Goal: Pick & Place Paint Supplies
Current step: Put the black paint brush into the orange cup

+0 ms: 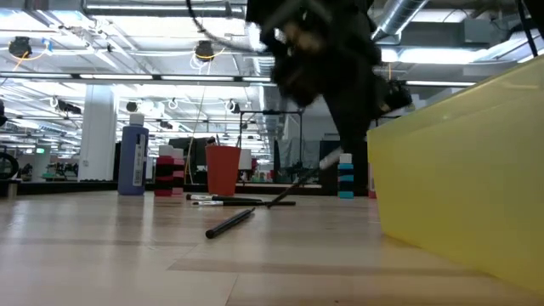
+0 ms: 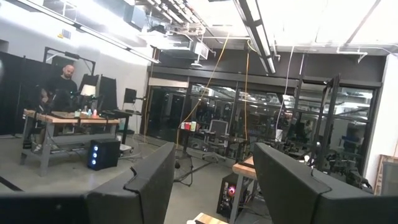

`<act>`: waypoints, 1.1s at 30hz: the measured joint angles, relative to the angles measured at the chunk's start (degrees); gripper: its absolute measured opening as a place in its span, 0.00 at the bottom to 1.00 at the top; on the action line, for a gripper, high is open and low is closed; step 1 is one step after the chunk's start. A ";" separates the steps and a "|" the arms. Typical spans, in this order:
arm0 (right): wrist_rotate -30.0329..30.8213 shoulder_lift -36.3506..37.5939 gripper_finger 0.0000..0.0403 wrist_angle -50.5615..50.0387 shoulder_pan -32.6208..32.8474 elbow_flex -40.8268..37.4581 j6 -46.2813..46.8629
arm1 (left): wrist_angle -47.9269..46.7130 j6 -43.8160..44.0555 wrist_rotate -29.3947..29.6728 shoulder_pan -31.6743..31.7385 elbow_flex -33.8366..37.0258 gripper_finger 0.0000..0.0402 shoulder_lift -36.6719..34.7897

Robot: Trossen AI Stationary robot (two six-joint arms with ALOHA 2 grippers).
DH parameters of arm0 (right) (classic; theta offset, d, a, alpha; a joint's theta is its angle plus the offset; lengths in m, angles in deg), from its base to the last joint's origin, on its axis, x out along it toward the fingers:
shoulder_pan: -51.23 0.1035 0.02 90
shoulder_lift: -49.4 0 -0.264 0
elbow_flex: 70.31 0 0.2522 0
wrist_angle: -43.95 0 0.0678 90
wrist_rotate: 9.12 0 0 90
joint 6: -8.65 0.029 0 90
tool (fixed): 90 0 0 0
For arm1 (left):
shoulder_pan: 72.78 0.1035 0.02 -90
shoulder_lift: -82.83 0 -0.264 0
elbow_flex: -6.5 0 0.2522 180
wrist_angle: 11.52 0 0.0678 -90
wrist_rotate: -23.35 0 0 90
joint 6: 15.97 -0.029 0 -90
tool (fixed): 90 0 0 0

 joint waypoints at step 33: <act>10.16 10.62 0.00 3.41 -19.68 0.33 -5.99 | 0.42 -0.13 1.43 0.00 0.00 0.53 0.00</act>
